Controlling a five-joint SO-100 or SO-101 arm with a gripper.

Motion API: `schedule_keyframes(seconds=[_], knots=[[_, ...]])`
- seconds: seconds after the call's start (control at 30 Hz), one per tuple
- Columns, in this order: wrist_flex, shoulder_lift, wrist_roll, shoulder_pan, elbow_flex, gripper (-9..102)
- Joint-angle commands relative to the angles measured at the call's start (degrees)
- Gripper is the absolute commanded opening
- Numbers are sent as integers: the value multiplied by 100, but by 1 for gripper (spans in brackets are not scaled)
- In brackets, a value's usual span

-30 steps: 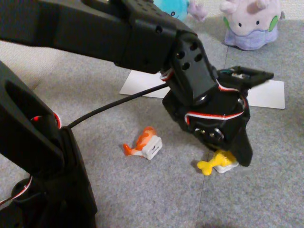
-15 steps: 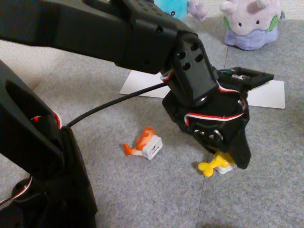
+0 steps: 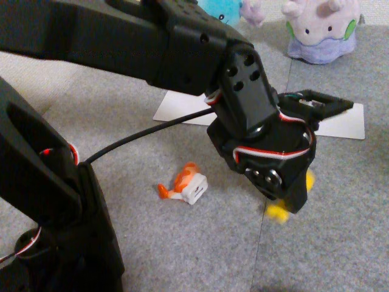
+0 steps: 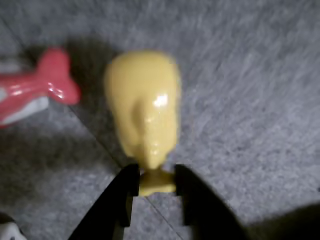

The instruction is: Wooper wants to eat egg sudhi, and Goomy wants to eat shrimp sushi

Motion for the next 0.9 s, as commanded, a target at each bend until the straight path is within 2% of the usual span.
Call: schedule_keyframes(seconds=[0.0,0.27,0.5,0.6,0.87], knots=[[-53,26,35,-9,-211,2],[44,70,-18,-62,-211,2],[396,598,44,-79,-211,15],[299,905,281,-167,-220,18],[343,501,229,-501,-773,19]])
